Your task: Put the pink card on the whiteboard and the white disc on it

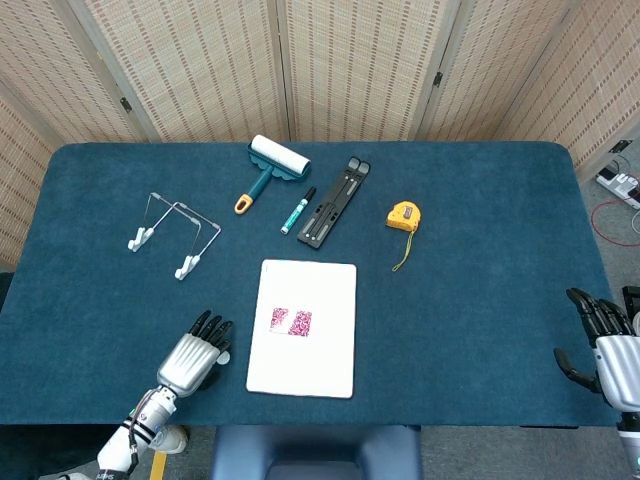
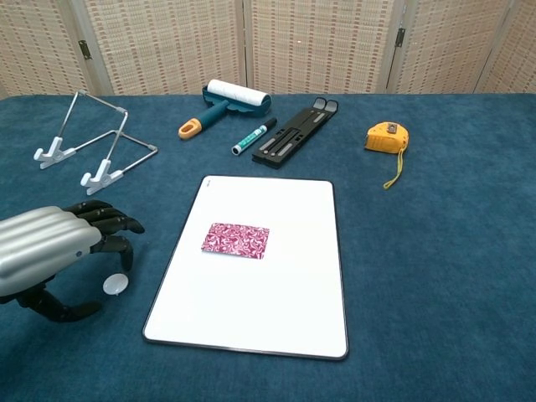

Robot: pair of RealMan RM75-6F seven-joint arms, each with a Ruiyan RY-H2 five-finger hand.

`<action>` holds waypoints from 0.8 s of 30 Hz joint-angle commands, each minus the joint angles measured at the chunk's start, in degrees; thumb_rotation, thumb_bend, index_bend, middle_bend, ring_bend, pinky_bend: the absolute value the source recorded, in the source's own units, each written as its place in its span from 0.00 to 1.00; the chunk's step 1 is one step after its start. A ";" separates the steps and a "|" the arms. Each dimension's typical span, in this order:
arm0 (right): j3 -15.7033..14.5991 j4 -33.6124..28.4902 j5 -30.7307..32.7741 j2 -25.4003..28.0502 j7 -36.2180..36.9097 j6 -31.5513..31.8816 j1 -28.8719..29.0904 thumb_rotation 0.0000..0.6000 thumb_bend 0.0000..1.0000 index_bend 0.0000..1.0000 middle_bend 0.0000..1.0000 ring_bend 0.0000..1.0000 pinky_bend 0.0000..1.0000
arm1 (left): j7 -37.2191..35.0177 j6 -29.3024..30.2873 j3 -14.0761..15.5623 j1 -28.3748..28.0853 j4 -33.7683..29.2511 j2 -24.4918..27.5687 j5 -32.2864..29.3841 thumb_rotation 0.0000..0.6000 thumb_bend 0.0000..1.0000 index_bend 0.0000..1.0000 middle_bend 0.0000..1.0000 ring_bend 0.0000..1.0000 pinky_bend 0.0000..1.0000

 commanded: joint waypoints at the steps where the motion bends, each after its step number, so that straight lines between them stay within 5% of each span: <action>1: -0.03 -0.02 -0.04 -0.04 -0.04 0.01 -0.01 1.00 0.37 0.05 0.13 0.14 0.11 | -0.42 -0.45 -0.61 0.29 0.55 -0.23 -0.01 1.00 0.36 0.39 0.14 0.11 0.00; 24: 0.05 0.26 0.46 -0.08 0.21 -0.36 0.03 1.00 0.37 0.05 0.13 0.14 0.11 | -0.81 -3.80 -4.04 1.15 2.59 -1.49 -0.45 1.00 0.36 0.45 0.15 0.12 0.00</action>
